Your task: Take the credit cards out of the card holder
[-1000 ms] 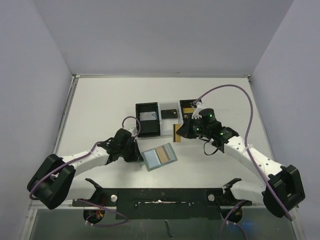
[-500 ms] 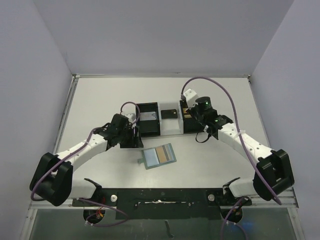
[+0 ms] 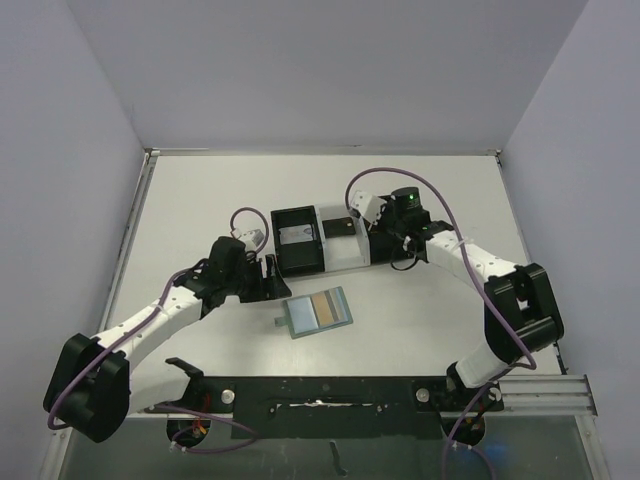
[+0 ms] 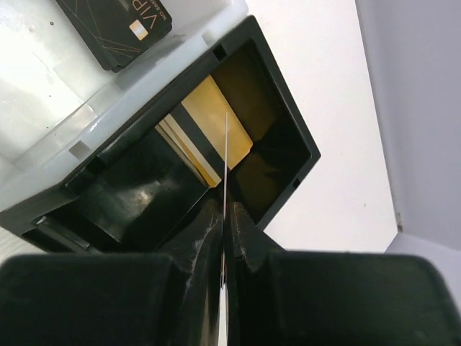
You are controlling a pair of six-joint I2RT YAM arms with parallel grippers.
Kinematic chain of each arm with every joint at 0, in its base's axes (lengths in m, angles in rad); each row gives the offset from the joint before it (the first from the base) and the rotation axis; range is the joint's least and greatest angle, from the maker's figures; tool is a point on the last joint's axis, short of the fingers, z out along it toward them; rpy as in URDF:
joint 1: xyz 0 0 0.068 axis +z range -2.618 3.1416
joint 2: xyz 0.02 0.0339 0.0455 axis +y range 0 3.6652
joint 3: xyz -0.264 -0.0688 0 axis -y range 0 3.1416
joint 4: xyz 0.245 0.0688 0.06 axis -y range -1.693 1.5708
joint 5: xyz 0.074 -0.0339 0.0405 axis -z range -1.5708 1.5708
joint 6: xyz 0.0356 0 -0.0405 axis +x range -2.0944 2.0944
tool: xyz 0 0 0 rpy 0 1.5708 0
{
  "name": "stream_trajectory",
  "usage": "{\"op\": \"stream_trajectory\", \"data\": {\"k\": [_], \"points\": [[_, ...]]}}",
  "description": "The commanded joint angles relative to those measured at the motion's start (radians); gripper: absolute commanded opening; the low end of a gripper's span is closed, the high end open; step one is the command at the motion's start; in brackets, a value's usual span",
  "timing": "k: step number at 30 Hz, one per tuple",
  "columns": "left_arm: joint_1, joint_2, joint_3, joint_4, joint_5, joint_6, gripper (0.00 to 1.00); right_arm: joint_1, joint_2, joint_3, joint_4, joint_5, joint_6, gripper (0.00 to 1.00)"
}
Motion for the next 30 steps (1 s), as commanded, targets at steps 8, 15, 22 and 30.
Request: {"op": "stream_trajectory", "data": {"k": [8,15,22,30], "points": [[0.013,-0.023,-0.013,0.084,0.062,-0.034,0.66,-0.025,0.129,0.131,0.060,-0.113,-0.254,0.00],[0.015,-0.017,-0.011,0.065,0.060,-0.018,0.67,-0.048,0.209,0.169,0.076,-0.138,-0.321,0.00],[0.016,-0.020,-0.020,0.062,0.060,-0.014,0.67,-0.056,0.266,0.183,0.101,-0.155,-0.347,0.01],[0.018,-0.007,-0.014,0.049,0.049,-0.013,0.67,-0.074,0.288,0.204,0.002,-0.225,-0.364,0.12]]}}
